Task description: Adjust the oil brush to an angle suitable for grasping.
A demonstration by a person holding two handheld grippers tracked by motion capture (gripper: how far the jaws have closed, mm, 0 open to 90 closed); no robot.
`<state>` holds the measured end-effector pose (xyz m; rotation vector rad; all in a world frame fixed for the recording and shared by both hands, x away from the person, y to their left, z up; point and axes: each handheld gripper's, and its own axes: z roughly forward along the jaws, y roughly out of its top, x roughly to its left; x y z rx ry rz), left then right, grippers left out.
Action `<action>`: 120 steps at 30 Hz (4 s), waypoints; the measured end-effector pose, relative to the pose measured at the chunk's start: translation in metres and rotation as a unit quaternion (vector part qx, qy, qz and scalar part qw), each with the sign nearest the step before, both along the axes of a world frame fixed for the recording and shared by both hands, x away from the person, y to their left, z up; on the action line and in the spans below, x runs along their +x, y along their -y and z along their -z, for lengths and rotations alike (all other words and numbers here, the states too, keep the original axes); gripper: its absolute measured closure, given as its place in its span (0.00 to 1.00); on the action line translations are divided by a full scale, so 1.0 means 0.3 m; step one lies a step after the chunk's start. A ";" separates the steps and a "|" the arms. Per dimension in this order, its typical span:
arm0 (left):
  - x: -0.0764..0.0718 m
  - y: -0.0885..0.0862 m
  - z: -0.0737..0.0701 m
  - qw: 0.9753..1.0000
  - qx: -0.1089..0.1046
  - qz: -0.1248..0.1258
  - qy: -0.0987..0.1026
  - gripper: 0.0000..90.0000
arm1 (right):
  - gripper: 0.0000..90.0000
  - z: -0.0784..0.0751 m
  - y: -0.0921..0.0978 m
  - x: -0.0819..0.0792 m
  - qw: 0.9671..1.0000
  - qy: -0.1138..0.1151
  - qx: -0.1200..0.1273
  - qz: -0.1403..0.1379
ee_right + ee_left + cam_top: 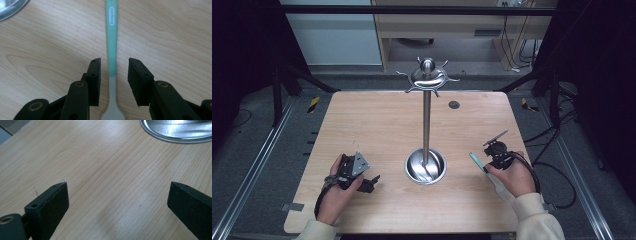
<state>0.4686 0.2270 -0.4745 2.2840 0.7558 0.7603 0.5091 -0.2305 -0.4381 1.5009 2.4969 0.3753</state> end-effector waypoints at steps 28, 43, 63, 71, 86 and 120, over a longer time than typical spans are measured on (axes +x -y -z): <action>-0.001 0.009 0.008 1.000 0.005 0.006 -0.013 0.04 | 0.85 0.082 0.026 0.017 0.998 -0.054 -0.010 -0.001; -0.002 0.011 0.009 1.000 0.007 0.008 -0.014 0.04 | 0.90 0.088 0.019 0.028 0.998 -0.063 -0.008 -0.003; -0.002 0.015 0.012 1.000 0.006 0.009 -0.014 0.04 | 0.91 0.091 0.017 0.029 0.998 -0.064 -0.007 -0.006; -0.002 0.015 0.012 1.000 0.009 0.010 -0.015 0.04 | 0.91 0.093 0.015 0.028 0.998 -0.062 -0.009 -0.008; -0.002 0.016 0.015 1.000 0.005 0.007 -0.013 0.04 | 0.92 -0.022 0.040 0.018 1.000 -0.022 0.022 0.001; -0.009 -0.037 -0.002 1.000 -0.001 -0.023 -0.006 0.04 | 0.92 -0.424 0.006 0.028 0.940 0.234 0.245 -0.031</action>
